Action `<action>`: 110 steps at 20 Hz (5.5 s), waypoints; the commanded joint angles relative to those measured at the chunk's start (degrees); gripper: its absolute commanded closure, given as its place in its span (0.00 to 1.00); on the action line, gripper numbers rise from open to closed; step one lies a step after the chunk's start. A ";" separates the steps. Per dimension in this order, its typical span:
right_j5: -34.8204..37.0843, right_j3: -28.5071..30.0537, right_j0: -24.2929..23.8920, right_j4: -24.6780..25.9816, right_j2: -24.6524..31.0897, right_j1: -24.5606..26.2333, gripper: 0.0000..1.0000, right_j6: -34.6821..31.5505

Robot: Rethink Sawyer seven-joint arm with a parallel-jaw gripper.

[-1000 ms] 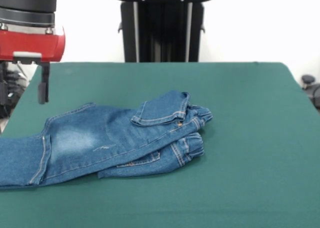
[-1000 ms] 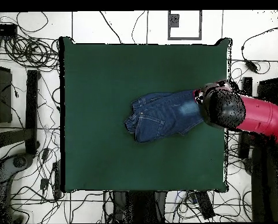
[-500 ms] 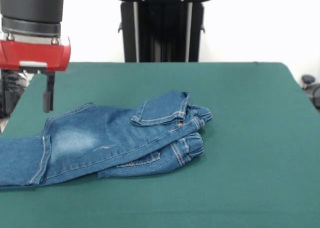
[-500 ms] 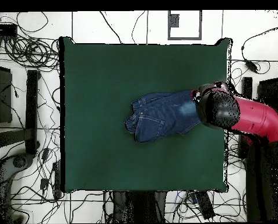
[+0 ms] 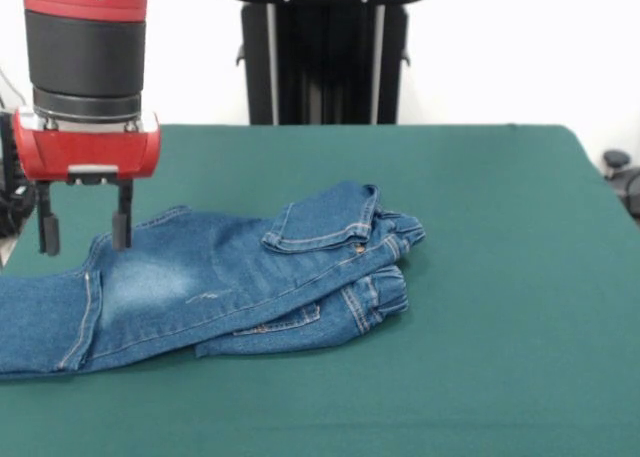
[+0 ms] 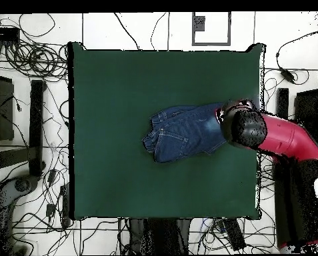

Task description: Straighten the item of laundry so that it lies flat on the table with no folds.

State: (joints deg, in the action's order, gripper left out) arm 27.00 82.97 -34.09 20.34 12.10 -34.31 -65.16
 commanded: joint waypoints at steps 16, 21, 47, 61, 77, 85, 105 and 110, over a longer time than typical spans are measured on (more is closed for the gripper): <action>-3.49 3.99 2.94 -3.57 -0.12 4.77 0.00 -11.97; -3.54 4.71 4.88 -3.84 -2.18 3.32 0.00 -14.33; 2.42 11.27 19.11 -17.97 -12.83 -3.39 0.00 -20.74; -3.39 12.12 17.82 -17.51 -11.35 -0.74 0.00 -19.87; -2.42 9.42 13.87 -16.68 -8.98 0.51 0.00 -13.76; -1.64 6.52 7.34 -14.75 -4.32 2.99 0.00 -6.98; -6.41 2.37 7.69 -12.78 -3.74 8.35 0.00 -9.24; -5.98 1.42 8.08 -12.92 -4.08 8.83 0.00 -9.11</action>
State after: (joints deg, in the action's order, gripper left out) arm 22.80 85.54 -28.96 4.90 1.32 -27.37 -69.94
